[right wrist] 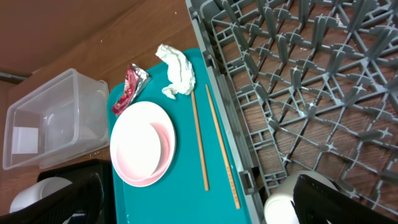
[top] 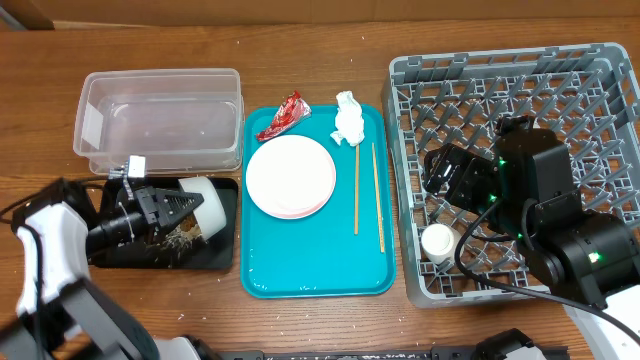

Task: Sort waste into correct bins and load items into the dishwasher
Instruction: 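Grasp the rice bowl with the left gripper and lift it, then tip the bowl over the black tray to dump the rice and scraps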

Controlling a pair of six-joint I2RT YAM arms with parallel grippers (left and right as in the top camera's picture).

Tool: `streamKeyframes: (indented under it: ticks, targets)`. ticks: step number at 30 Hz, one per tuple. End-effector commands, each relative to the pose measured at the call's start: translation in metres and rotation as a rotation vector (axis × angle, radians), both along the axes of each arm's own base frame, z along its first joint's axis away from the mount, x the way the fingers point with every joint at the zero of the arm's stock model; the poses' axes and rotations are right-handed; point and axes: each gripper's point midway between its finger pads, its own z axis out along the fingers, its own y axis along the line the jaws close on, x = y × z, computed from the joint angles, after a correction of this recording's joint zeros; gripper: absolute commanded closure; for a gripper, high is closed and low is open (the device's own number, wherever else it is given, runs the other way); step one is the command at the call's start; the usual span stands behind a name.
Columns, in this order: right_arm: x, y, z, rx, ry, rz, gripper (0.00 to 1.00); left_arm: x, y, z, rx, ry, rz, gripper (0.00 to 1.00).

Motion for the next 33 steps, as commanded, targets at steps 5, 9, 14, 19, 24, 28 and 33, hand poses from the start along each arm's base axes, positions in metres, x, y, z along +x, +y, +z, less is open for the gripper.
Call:
streamKeyframes:
  ticks: [5,9,14,19,24,28,33]
  targets:
    - [0.001,-0.002,0.004,-0.008,-0.015,-0.003,0.0,0.019,0.028,0.014,-0.154,-0.187,0.132,0.96]
    - [0.0,-0.003,0.003,-0.01,-0.01,-0.003,0.0,0.015,0.045,0.012,-0.183,-0.148,0.2,0.96]
    - [-0.001,-0.003,0.003,-0.011,-0.007,-0.003,0.0,0.01,0.059,0.009,-0.175,-0.13,0.244,0.96]
    - [-0.001,-0.003,0.002,-0.012,-0.003,-0.003,0.0,0.008,0.058,0.008,-0.169,-0.117,0.236,0.96]
    - [-0.002,-0.003,0.002,-0.014,0.0,-0.003,0.0,0.008,0.057,0.01,-0.183,-0.11,0.24,0.96]
    - [-0.002,-0.003,0.002,-0.013,0.0,-0.002,0.0,0.007,0.056,0.011,-0.194,-0.102,0.241,0.96]
    - [-0.002,-0.003,0.002,-0.013,0.0,-0.002,0.0,0.002,0.05,0.021,-0.132,-0.216,0.205,0.96]
